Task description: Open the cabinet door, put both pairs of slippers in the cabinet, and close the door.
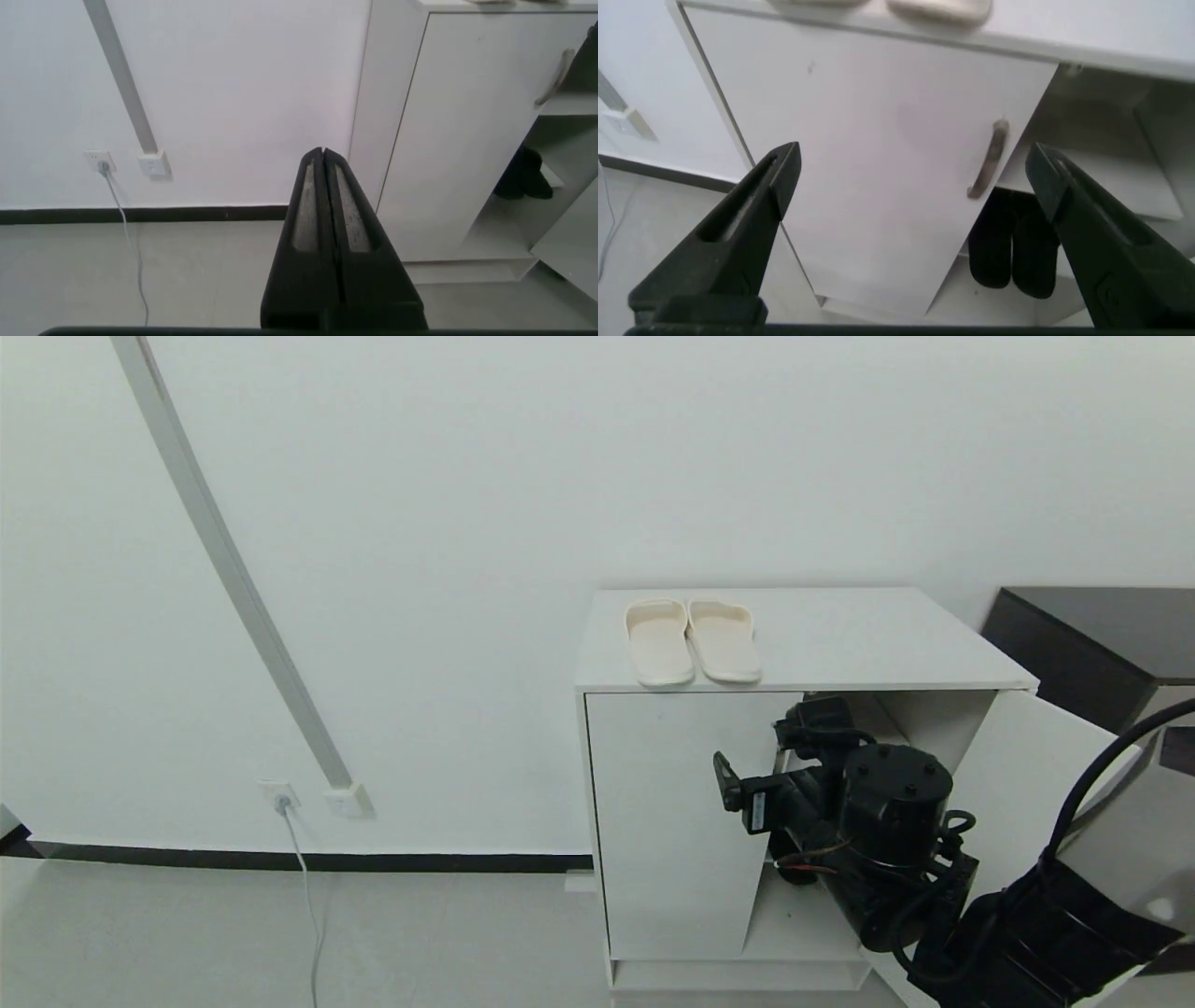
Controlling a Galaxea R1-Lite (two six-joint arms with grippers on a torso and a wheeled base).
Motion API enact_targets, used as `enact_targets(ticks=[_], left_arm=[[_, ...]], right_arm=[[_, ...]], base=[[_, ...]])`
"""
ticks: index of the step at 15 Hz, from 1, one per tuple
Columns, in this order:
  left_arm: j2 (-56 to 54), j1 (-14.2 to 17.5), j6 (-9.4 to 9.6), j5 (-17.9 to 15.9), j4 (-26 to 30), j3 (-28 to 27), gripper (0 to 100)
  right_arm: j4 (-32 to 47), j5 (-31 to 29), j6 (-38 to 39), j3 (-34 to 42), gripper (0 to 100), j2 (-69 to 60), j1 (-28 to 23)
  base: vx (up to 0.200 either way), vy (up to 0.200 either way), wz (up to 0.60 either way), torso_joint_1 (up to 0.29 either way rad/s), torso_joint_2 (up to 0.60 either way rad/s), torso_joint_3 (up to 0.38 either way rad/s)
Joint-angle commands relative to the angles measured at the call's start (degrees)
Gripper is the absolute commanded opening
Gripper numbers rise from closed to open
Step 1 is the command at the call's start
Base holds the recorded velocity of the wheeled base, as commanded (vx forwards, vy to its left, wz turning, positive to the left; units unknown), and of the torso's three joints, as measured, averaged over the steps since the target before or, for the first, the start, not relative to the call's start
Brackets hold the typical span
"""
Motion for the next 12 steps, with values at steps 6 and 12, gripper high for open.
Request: enact_targets(ticks=[6,12], left_arm=[[0.1,0.0,-0.03,0.0,0.0,0.0,0],[0.1,0.0,0.23,0.0,0.0,0.0,0]], right_arm=[[0.0,0.0,0.0,0.2,100,0.0,0.0],[0.2,0.4,0.0,-0.4,100,0.6,-0.3]], base=[[0.000,0.000,0.00,0.255,-0.59,-0.330],[0.000,0.000,0.00,0.072,-0.16,-0.087]])
